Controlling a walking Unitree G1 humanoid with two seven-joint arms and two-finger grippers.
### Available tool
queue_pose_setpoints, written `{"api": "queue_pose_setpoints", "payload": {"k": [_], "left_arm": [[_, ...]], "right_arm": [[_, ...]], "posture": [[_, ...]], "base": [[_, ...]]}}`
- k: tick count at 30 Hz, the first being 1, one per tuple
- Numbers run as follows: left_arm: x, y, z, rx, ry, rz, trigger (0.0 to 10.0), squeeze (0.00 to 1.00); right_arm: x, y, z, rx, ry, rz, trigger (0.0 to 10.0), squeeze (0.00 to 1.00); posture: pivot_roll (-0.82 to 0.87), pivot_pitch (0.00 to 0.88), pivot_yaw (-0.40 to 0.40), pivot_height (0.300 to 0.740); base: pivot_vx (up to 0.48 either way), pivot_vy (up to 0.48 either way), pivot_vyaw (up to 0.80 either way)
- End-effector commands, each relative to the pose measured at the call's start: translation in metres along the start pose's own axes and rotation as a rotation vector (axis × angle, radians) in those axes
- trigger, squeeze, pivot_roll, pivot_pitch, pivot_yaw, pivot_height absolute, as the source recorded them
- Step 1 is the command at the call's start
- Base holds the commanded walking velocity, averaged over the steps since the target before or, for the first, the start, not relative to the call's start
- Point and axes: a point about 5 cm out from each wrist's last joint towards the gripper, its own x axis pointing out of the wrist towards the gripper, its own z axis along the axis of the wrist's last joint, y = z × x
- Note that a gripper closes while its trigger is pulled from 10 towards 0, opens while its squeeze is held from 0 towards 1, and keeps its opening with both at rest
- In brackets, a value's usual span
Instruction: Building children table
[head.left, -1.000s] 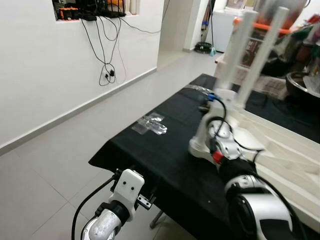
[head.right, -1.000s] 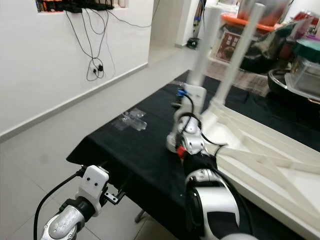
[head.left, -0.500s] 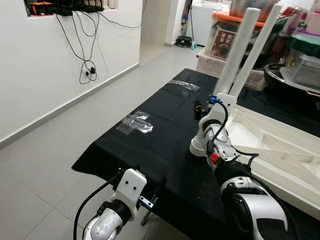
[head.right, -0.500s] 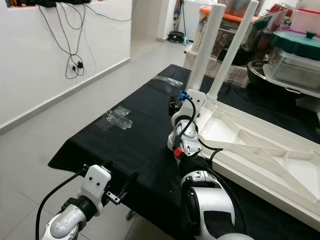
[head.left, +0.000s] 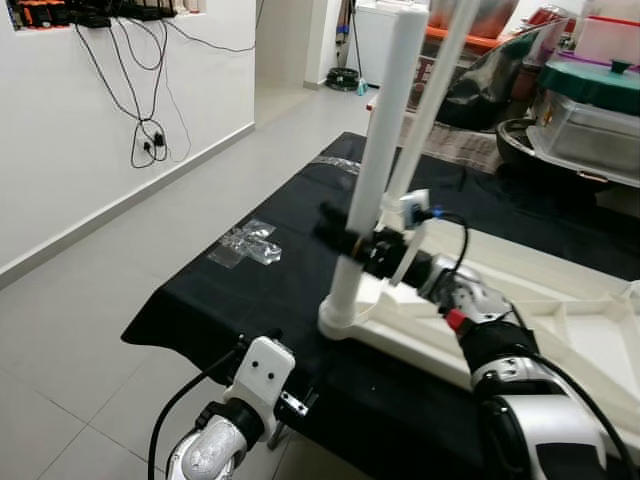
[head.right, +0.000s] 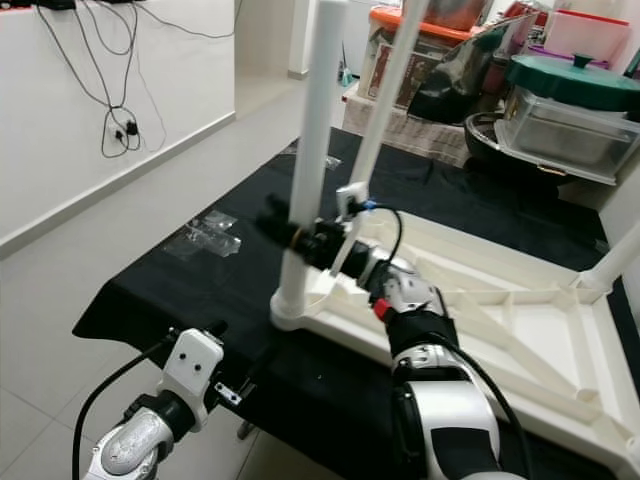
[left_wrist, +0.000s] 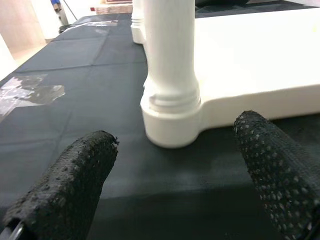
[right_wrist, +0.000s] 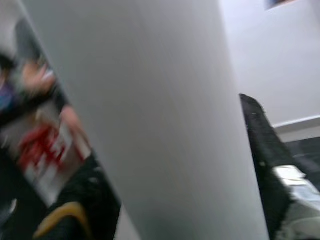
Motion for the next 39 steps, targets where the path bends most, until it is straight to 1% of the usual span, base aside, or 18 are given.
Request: {"api": "queue_pose_setpoints", "payload": {"k": [1,2,4,10,12,13,15,17,18,20,26,27,31,33,34,35,37,39], "left_arm": [[-0.002,-0.001,-0.004,-0.001,0.022,-0.001,10.0,0.0],[-0.002,-0.001,-0.004,-0.002,0.023,-0.001,10.0,0.0],[-0.002,-0.001,-0.004,-0.002,0.023,-0.002,10.0,0.0],[-0.001,-0.001,-0.005,-0.003,0.024,-0.002,10.0,0.0],[-0.001,-0.001,-0.005,-0.004,0.023,-0.001,10.0,0.0],[-0.001,-0.001,-0.005,-0.004,0.023,-0.001,10.0,0.0],[-0.001,-0.001,-0.005,-0.004,0.024,-0.001,10.0,0.0],[-0.001,-0.001,-0.005,-0.002,0.021,0.0,10.0,0.0],[-0.001,-0.001,-0.005,-0.002,0.021,0.0,10.0,0.0],[-0.002,0.0,-0.002,0.003,-0.001,0.009,10.0,0.0],[-0.005,0.003,0.004,0.021,-0.051,0.05,10.0,0.0],[-0.006,0.004,0.006,0.032,-0.067,0.068,10.0,0.0],[-0.007,0.005,0.007,0.042,-0.08,0.082,10.0,0.0],[-0.006,0.004,0.007,0.037,-0.075,0.073,10.0,0.0],[-0.006,0.004,0.007,0.037,-0.075,0.073,10.0,0.0],[-0.006,0.003,0.006,0.036,-0.071,0.067,10.0,0.0],[-0.005,0.002,0.005,0.036,-0.067,0.064,10.0,0.0],[-0.005,0.002,0.005,0.037,-0.067,0.064,10.0,0.0]], "right_arm": [[0.007,0.004,-0.004,-0.019,0.05,0.05,4.2,0.0],[0.011,0.004,-0.007,-0.034,0.076,0.04,0.0,0.0],[0.012,0.004,-0.008,-0.032,0.1,0.051,0.0,0.0],[0.014,-0.011,0.008,-0.123,0.021,-0.207,0.0,0.0],[0.01,-0.023,0.017,-0.139,-0.036,-0.424,0.0,0.0],[0.01,-0.023,0.017,-0.139,-0.036,-0.424,0.0,0.0],[0.002,-0.034,0.024,-0.164,-0.091,-0.671,0.0,0.0],[-0.024,-0.05,0.028,-0.21,-0.099,-1.088,0.0,0.0],[-0.024,-0.05,0.028,-0.21,-0.099,-1.088,0.0,0.0],[-0.057,-0.057,0.02,-0.212,-0.08,-1.455,0.0,0.0],[-0.077,-0.055,0.002,-0.209,-0.038,-1.687,0.0,0.0],[-0.076,-0.055,-0.003,-0.197,-0.032,-1.714,10.0,0.0],[-0.067,-0.053,-0.006,-0.186,-0.046,-1.692,10.0,0.0],[-0.043,-0.051,0.001,-0.158,-0.16,-1.521,10.0,0.0],[-0.043,-0.051,0.001,-0.158,-0.16,-1.521,10.0,0.0],[-0.026,-0.047,0.007,-0.134,-0.229,-1.359,10.0,1.0],[-0.008,-0.041,0.021,-0.068,-0.32,-1.1,10.0,1.0],[-0.004,-0.04,0.024,-0.048,-0.339,-1.033,10.0,1.0]], "posture": [[0.08,0.028,-0.132,0.74],[0.08,0.03,-0.13,0.74],[0.08,0.03,-0.13,0.74],[0.08,0.028,-0.133,0.74],[0.08,0.027,-0.131,0.74],[0.08,0.027,-0.131,0.74],[0.08,0.026,-0.133,0.74],[0.08,0.027,-0.128,0.74],[0.08,0.027,-0.128,0.74],[0.07,0.027,-0.128,0.74],[0.08,0.024,-0.131,0.74],[0.08,0.025,-0.134,0.74],[0.08,0.023,-0.129,0.74],[0.07,0.02,-0.131,0.74],[0.07,0.02,-0.131,0.74],[0.08,0.02,-0.133,0.74],[0.08,0.015,-0.135,0.74],[0.08,0.015,-0.137,0.74]], "base": [[0.0,0.0,0.0],[0.0,0.0,0.0],[0.0,0.0,0.0],[0.0,0.0,0.0],[0.0,0.0,0.0],[0.0,0.0,0.0],[0.0,0.0,0.0],[0.0,0.0,0.0],[0.0,0.0,0.0],[0.0,0.0,0.0],[0.0,0.0,0.0],[0.0,0.0,0.0],[0.0,0.0,0.0],[0.0,0.0,0.0],[0.0,0.0,0.0],[0.0,0.0,0.0],[0.0,0.0,0.0],[0.0,0.0,0.0]]}}
